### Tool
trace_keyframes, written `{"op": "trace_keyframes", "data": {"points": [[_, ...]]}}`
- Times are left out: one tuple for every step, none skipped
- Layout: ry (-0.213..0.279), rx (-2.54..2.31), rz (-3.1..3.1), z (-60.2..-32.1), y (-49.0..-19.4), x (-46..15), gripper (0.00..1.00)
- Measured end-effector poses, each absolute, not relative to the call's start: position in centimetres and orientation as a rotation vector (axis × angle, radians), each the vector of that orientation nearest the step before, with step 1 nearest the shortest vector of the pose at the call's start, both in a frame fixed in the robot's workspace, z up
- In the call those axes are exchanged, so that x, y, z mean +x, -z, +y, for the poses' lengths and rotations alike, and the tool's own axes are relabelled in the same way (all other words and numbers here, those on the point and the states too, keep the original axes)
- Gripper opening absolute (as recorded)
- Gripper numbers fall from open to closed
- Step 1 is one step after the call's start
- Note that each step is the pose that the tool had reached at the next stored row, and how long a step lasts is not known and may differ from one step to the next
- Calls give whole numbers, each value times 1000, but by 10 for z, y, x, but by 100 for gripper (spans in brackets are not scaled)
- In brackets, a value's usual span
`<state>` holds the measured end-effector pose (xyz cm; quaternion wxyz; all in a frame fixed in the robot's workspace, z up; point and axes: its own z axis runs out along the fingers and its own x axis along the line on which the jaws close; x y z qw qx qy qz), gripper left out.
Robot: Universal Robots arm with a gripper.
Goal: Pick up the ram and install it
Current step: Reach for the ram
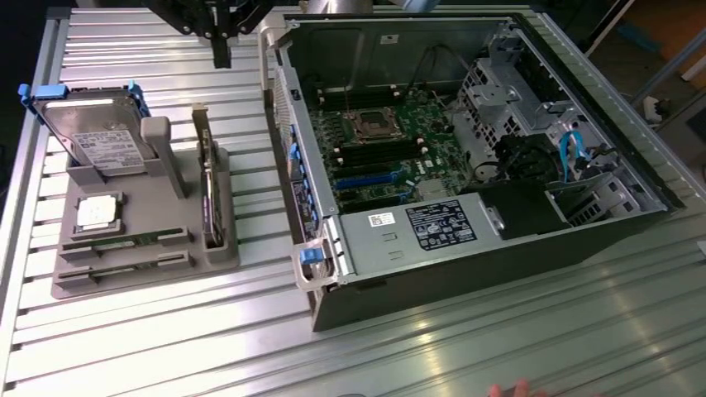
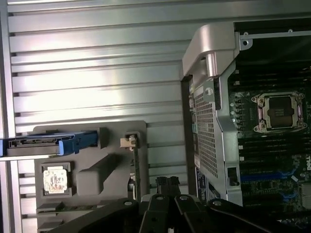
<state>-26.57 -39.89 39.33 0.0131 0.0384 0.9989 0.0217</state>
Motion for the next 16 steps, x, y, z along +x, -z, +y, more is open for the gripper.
{"op": "trace_keyframes", "data": {"points": [[-68, 120, 3112, -399, -393, -268, 11], [-68, 120, 3112, -399, -393, -271, 11], [-68, 120, 3112, -399, -393, -275, 11], [-68, 120, 3112, -399, -393, -277, 11], [-68, 119, 3112, -399, -393, -283, 11], [-68, 120, 3112, -399, -393, -286, 11], [-68, 120, 3112, -399, -393, -289, 11], [-68, 120, 3112, -399, -393, -292, 11], [-68, 120, 3112, -399, -393, -295, 11], [-68, 120, 3112, -399, -393, -298, 11], [-68, 120, 3112, -399, -393, -301, 11], [-67, 120, 3112, -399, -393, -304, 11], [-68, 120, 3112, -399, -393, -307, 11], [-68, 120, 3112, -399, -393, -310, 11], [-68, 120, 3112, -399, -393, -313, 11], [-68, 120, 3112, -399, -393, -316, 11]]}}
